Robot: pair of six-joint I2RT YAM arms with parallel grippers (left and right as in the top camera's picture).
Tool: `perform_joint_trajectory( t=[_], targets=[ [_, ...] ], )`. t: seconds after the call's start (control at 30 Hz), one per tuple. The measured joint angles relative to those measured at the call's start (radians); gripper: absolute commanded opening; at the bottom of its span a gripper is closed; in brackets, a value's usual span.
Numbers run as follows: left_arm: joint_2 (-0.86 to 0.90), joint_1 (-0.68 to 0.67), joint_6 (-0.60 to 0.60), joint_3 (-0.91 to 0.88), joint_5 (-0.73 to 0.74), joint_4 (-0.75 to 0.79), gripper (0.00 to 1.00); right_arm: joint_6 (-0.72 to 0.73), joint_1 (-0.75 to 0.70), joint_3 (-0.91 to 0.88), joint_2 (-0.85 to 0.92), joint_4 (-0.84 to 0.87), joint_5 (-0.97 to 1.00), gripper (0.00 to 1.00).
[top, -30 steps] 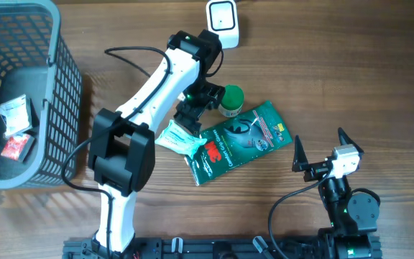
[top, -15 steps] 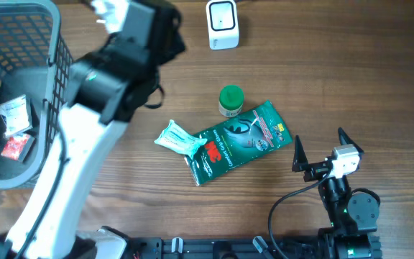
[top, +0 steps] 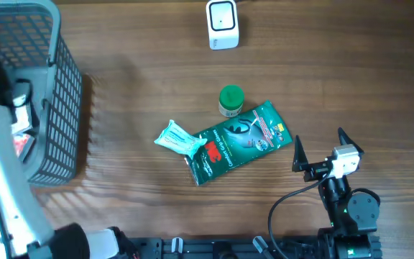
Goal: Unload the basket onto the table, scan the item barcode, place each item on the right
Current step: 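Reach into the basket and grasp the white packet with the left gripper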
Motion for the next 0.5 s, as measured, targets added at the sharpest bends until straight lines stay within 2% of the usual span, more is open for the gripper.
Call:
perform_joint_trajectory(
  t=[0.1, 0.2, 0.33, 0.5],
  targets=[
    [0.072, 0.132, -0.033, -0.023, 0.145, 0.015, 1.00, 0.000, 0.000, 0.000, 0.000, 0.000, 0.000, 1.00],
    [0.143, 0.188, -0.036, -0.079, 0.219, 0.066, 1.00, 0.000, 0.000, 0.000, 0.000, 0.000, 0.000, 1.00],
    [0.227, 0.199, -0.023, -0.212, 0.273, 0.230, 1.00, 0.000, 0.000, 0.000, 0.000, 0.000, 0.000, 1.00],
    [0.239, 0.199, -0.016, -0.402, 0.292, 0.458, 1.00, 0.000, 0.000, 0.000, 0.000, 0.000, 0.000, 1.00]
  ],
)
